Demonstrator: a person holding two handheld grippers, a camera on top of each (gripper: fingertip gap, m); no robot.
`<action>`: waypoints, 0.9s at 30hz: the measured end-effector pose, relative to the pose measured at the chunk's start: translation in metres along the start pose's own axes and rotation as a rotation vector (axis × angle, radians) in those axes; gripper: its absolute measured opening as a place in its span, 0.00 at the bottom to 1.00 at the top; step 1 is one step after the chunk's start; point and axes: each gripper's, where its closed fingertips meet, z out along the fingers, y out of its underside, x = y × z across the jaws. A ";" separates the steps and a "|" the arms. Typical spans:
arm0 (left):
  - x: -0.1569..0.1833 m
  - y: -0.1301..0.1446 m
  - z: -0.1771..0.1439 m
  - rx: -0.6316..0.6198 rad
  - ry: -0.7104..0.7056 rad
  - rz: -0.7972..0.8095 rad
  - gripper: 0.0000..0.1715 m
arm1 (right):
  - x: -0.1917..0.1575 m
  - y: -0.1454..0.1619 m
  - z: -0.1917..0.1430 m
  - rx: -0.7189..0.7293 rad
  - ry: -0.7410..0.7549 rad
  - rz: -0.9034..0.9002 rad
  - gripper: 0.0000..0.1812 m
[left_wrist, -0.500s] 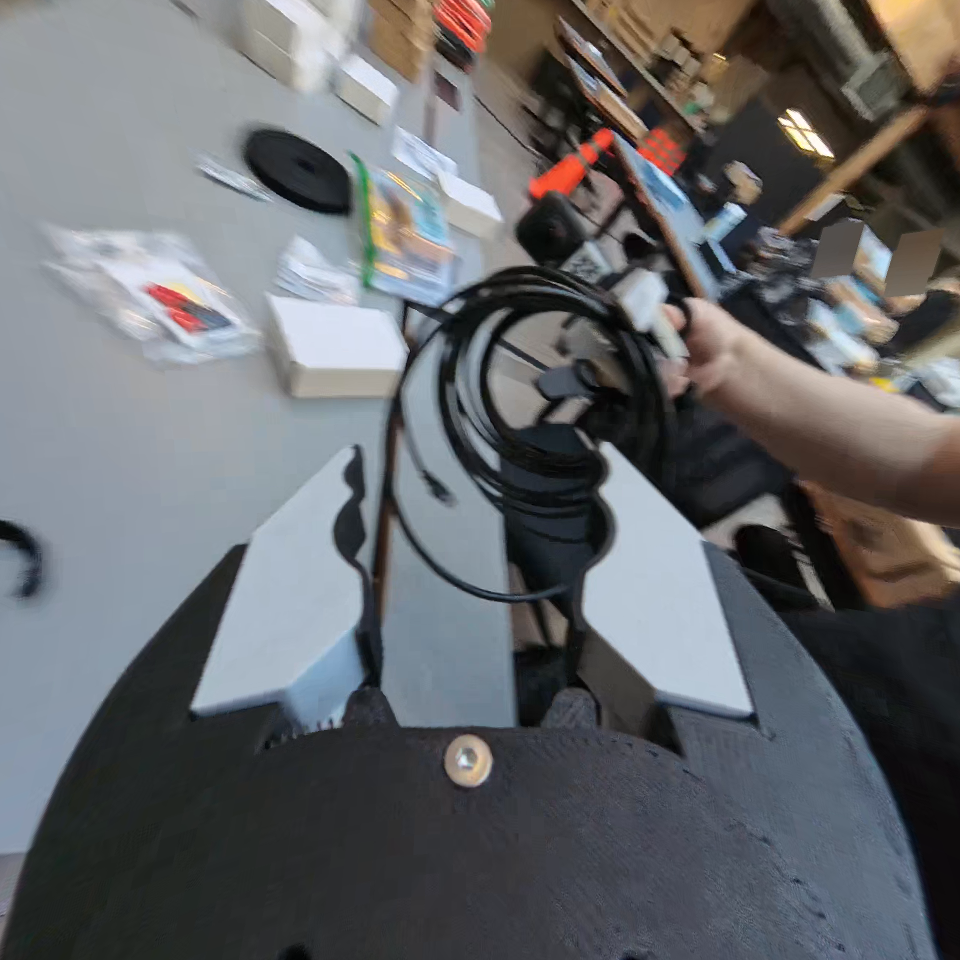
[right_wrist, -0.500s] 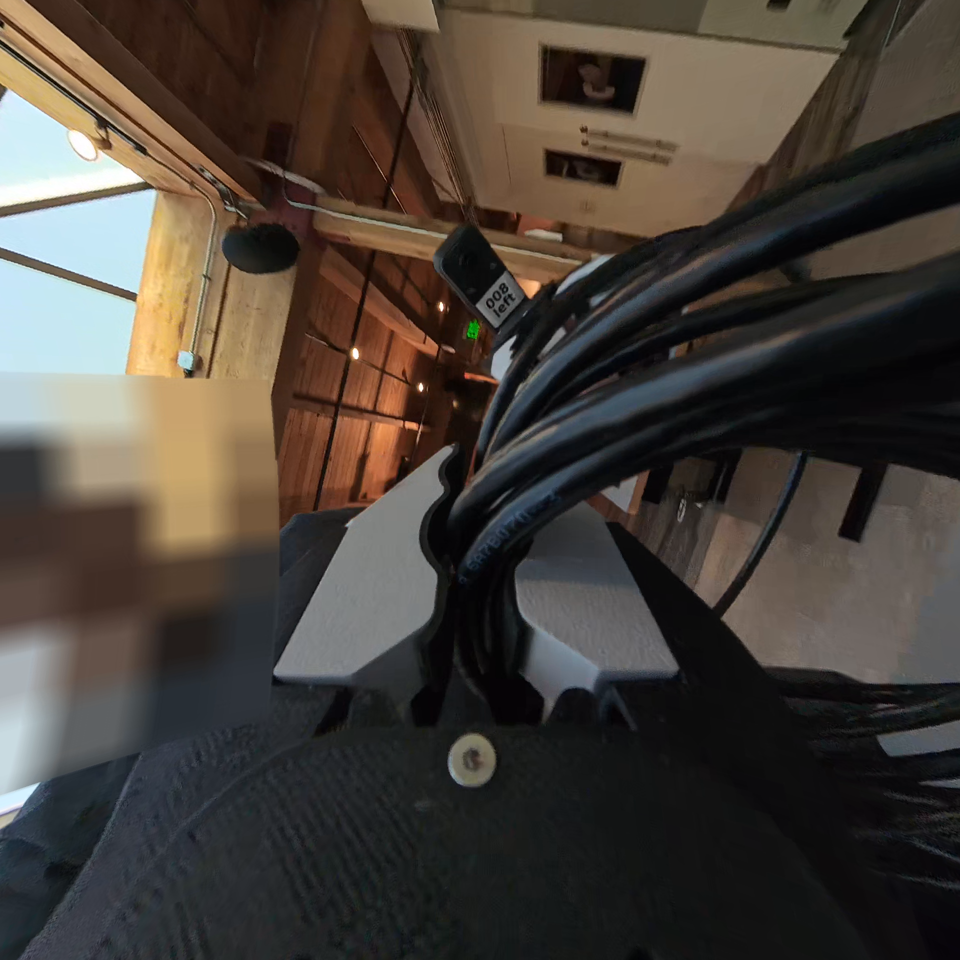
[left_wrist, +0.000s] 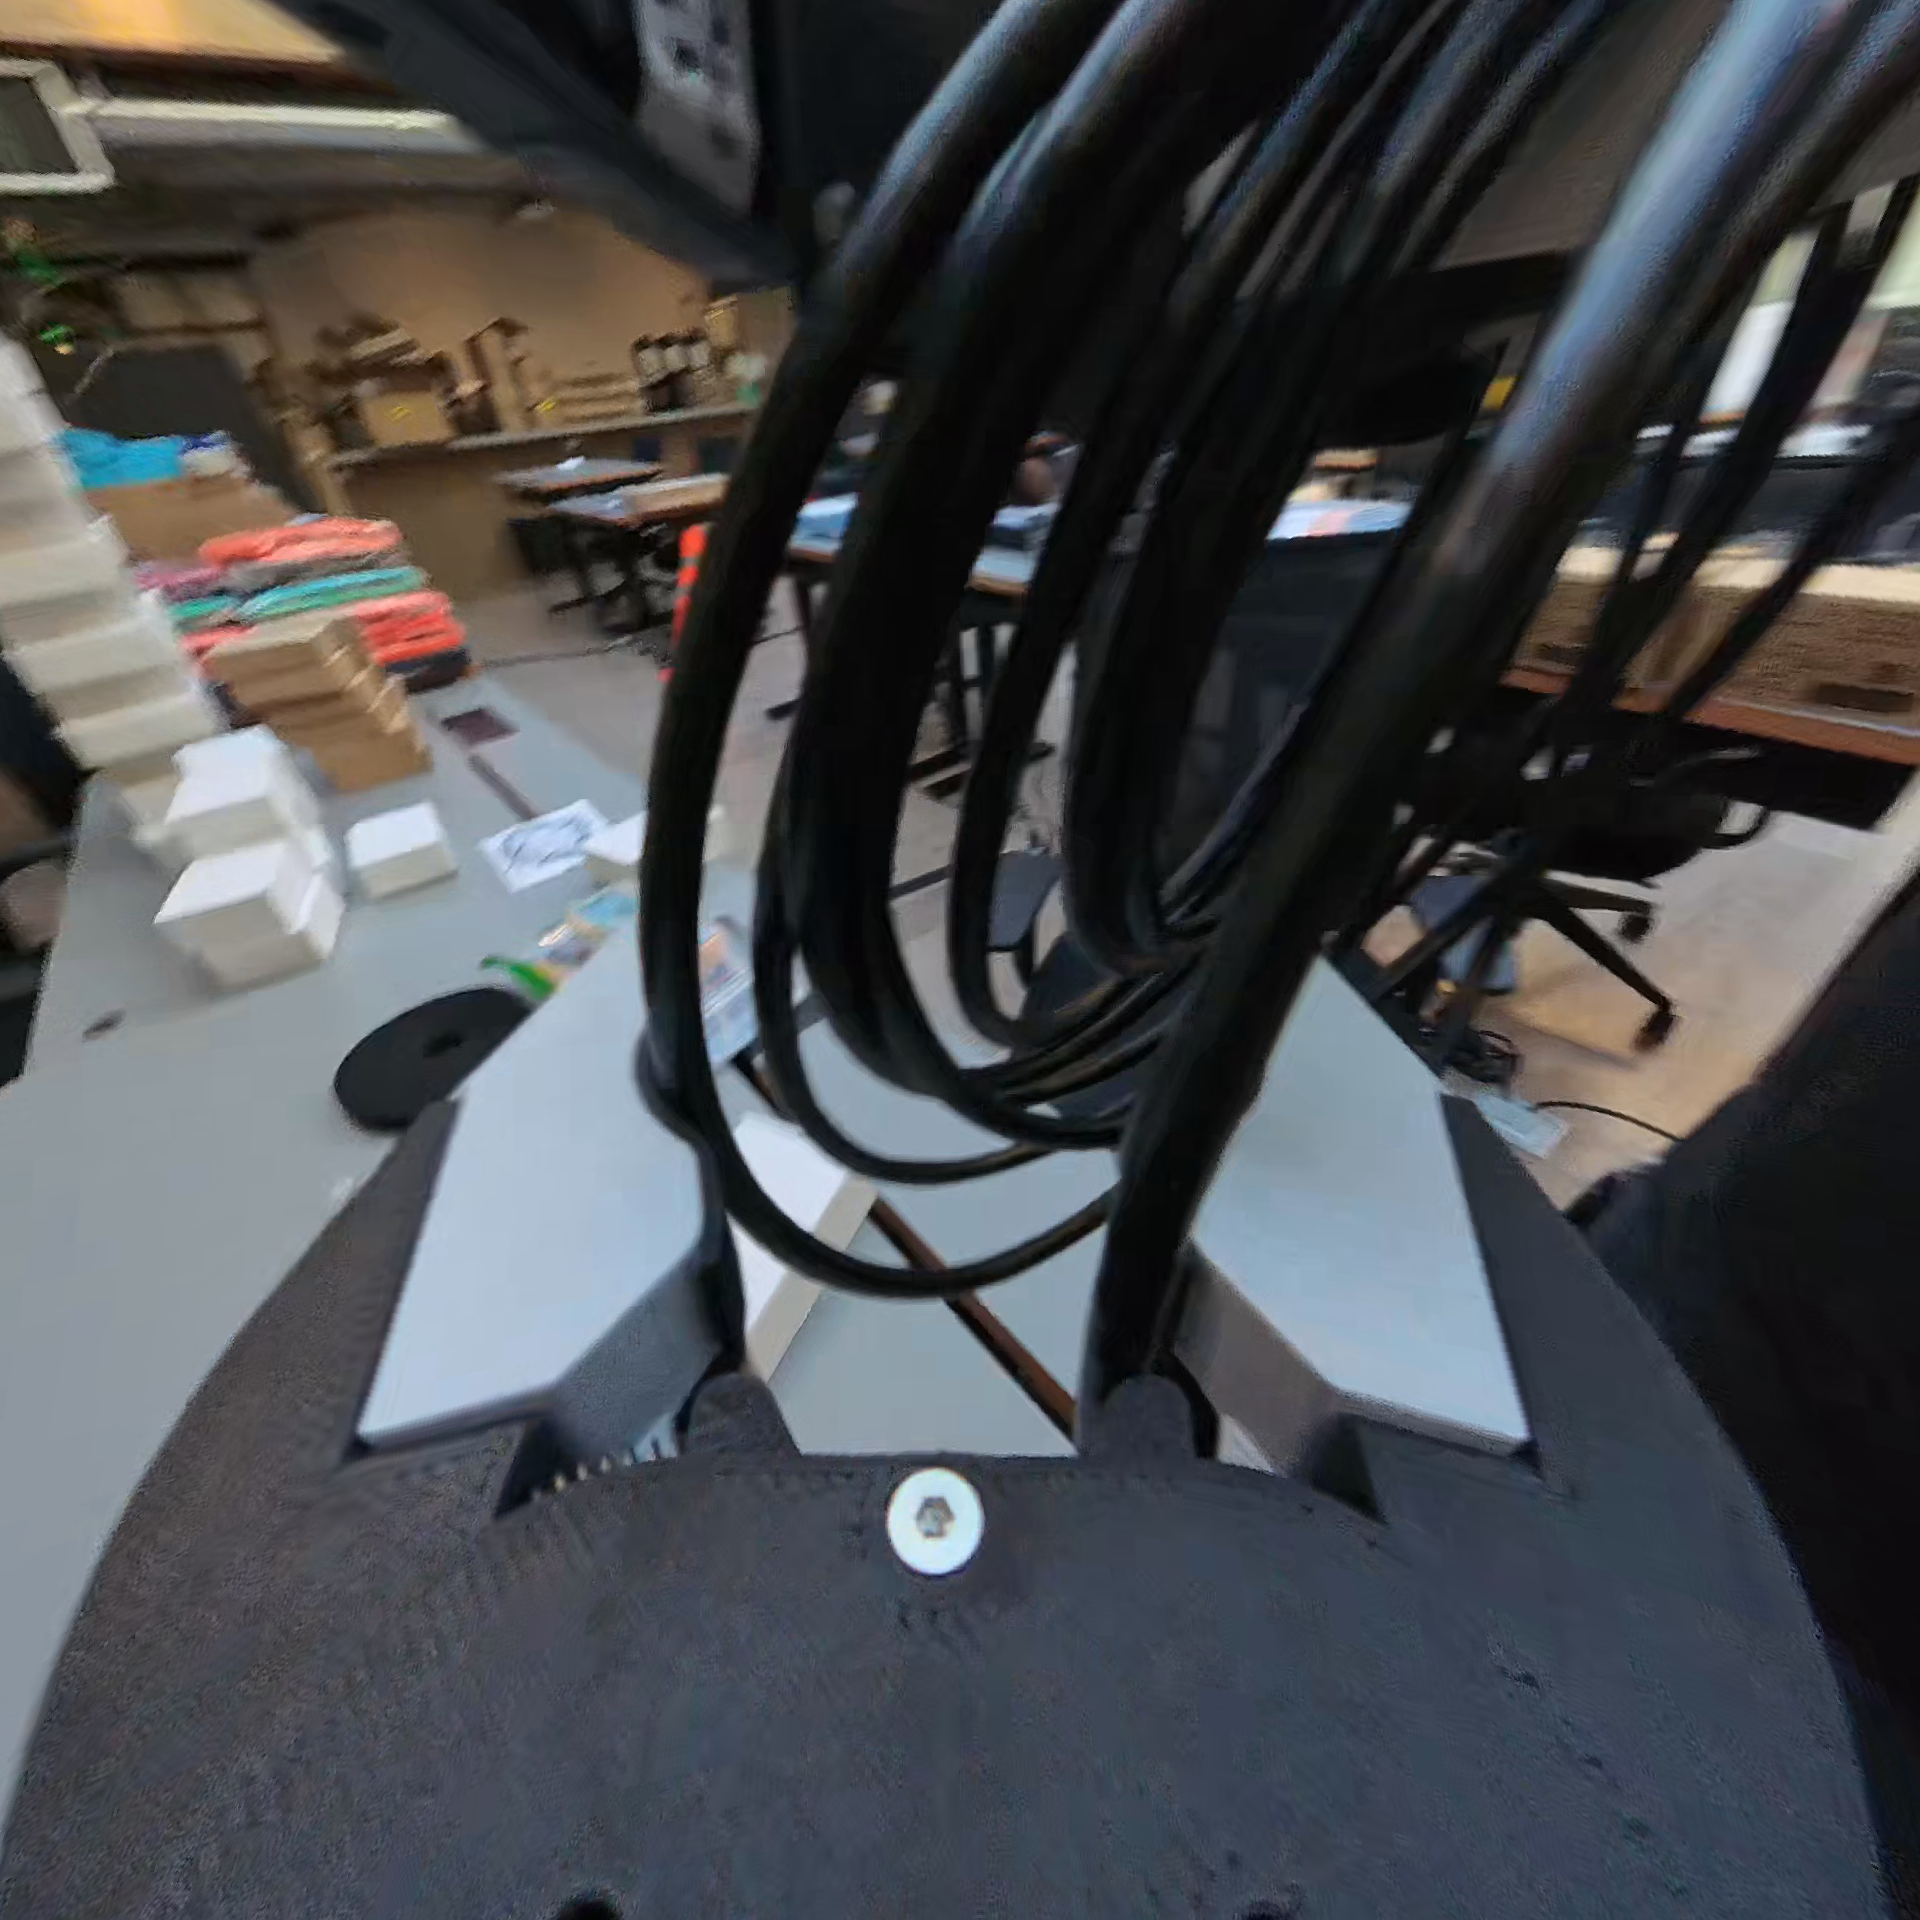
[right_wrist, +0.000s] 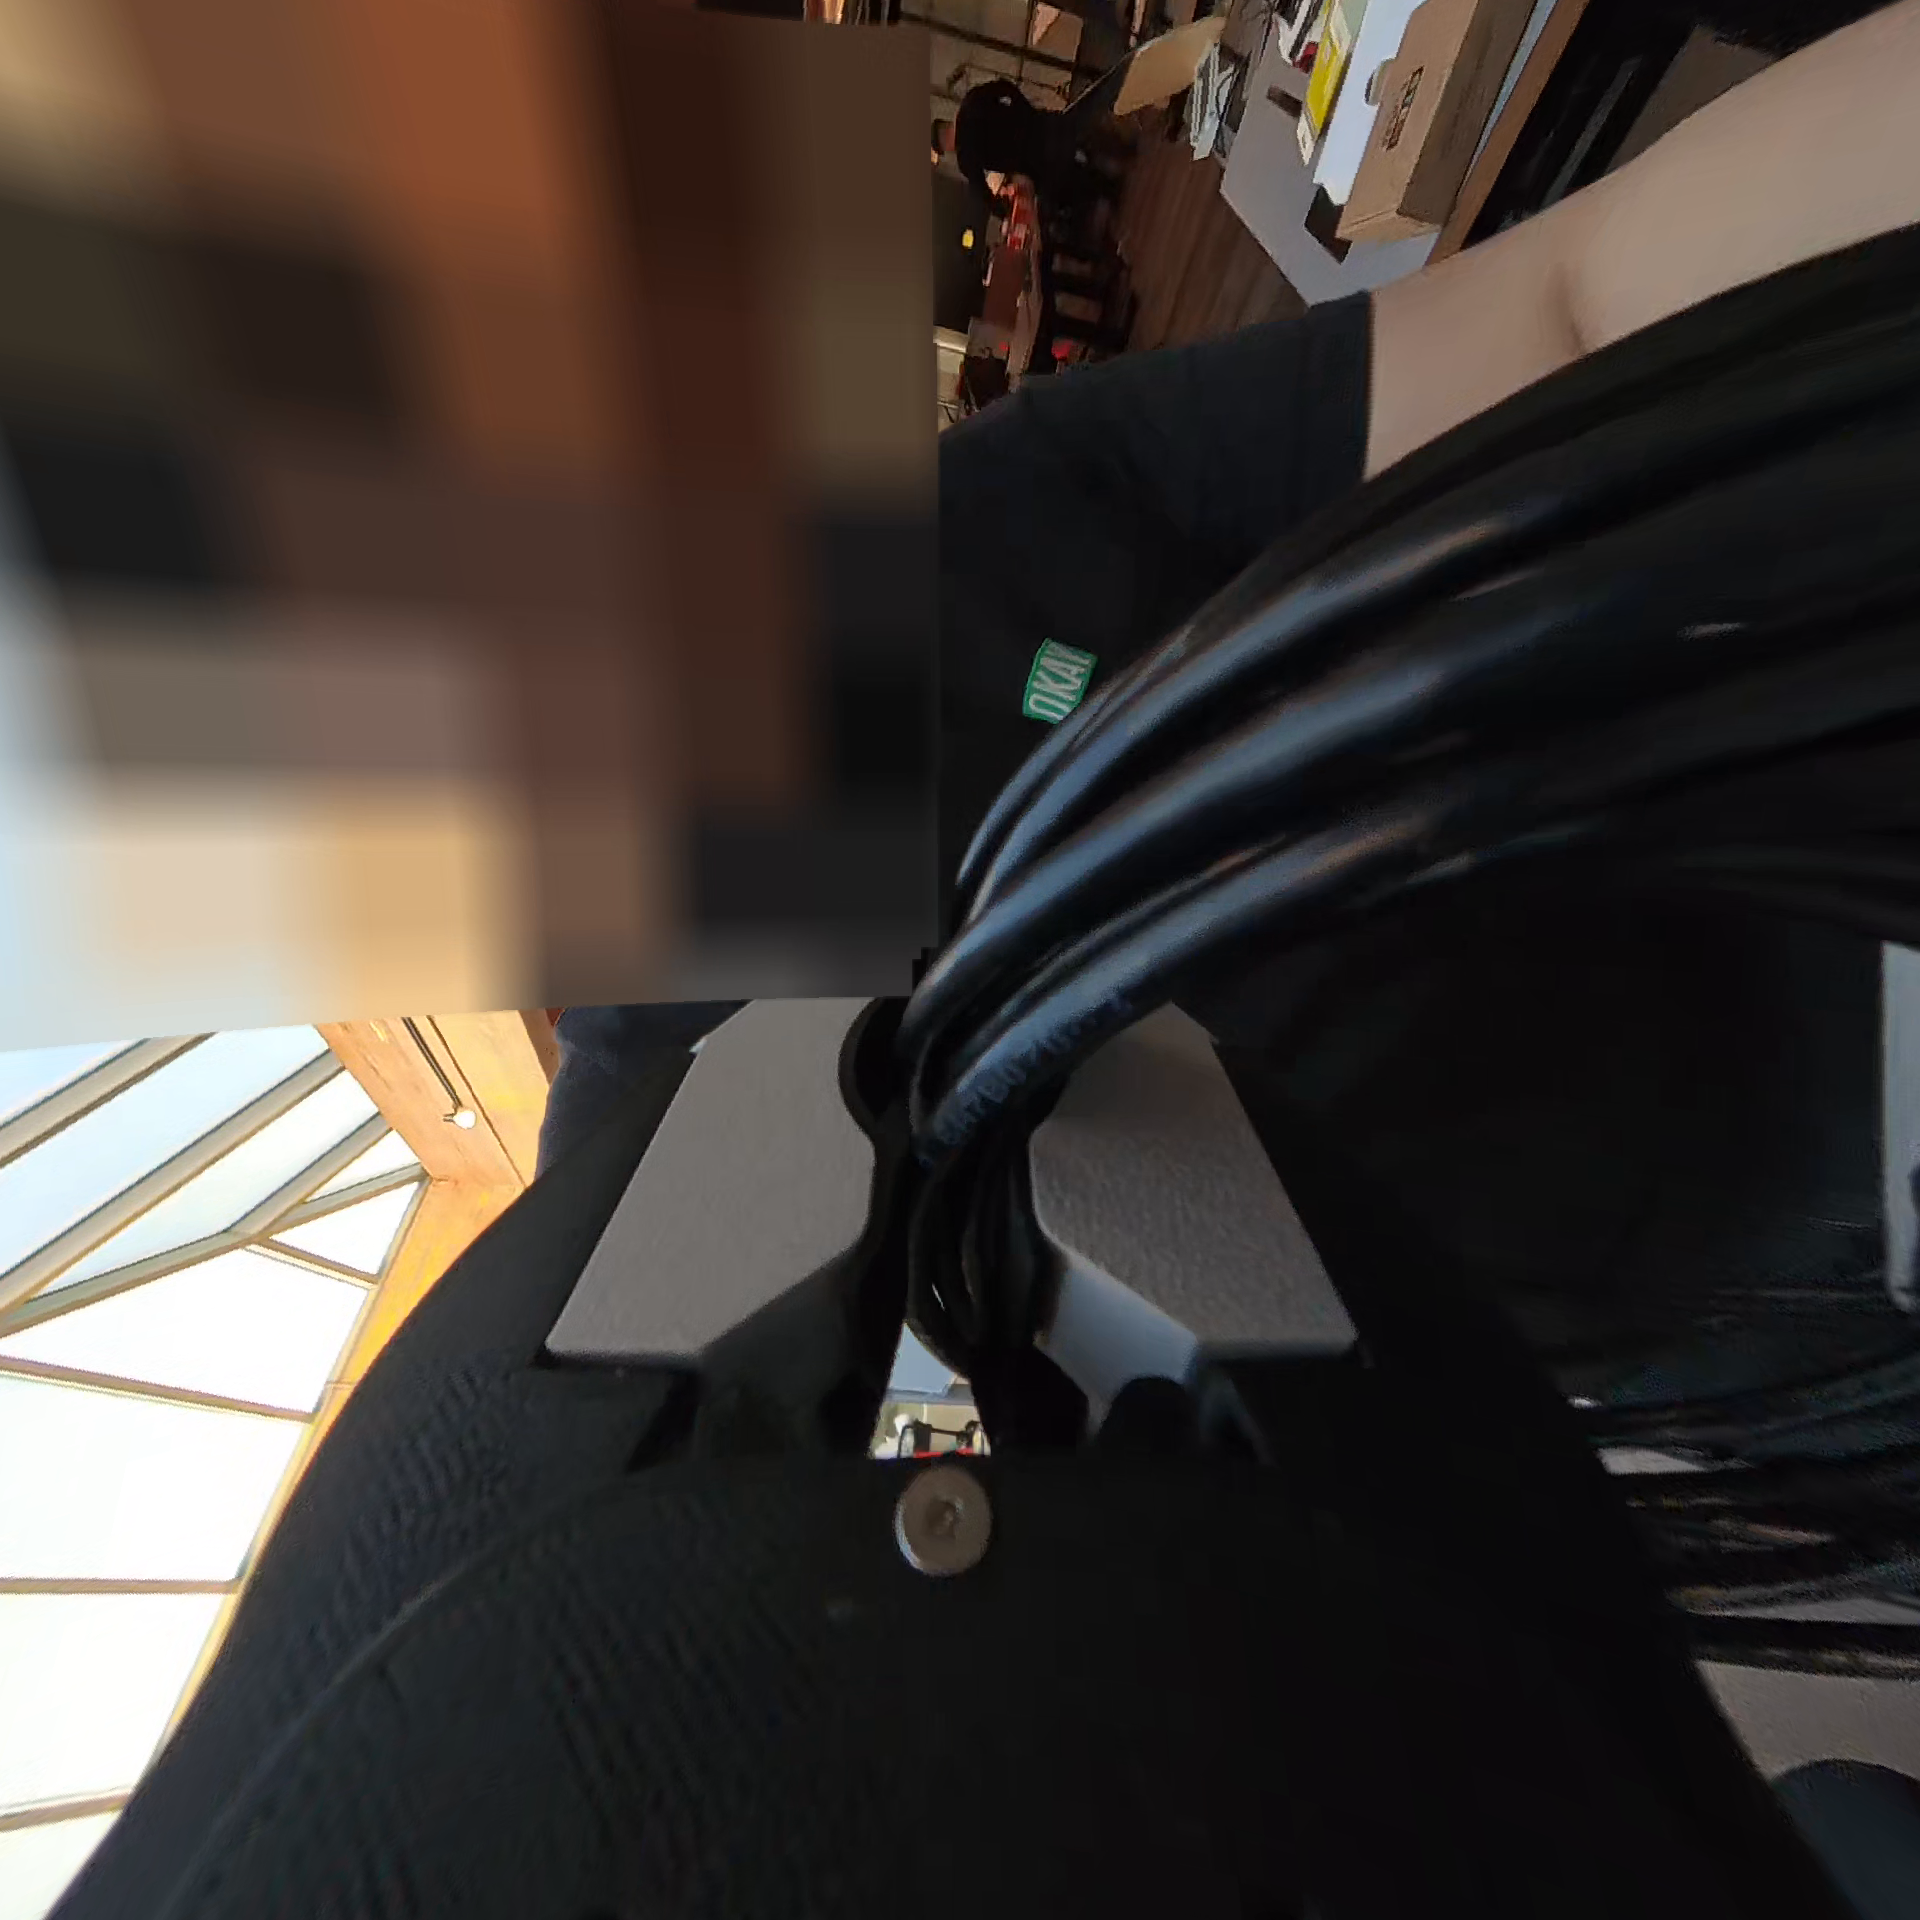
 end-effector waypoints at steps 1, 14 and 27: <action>0.006 -0.016 -0.004 0.032 0.076 0.010 0.49 | -0.009 -0.005 0.002 -0.016 0.005 -0.026 0.04; -0.017 -0.079 -0.012 0.198 0.163 -0.195 0.03 | -0.031 -0.018 -0.058 0.207 0.254 -0.208 0.04; -0.047 -0.109 0.009 -0.263 -0.472 -0.023 0.02 | 0.020 -0.002 -0.200 0.407 1.770 -0.736 0.26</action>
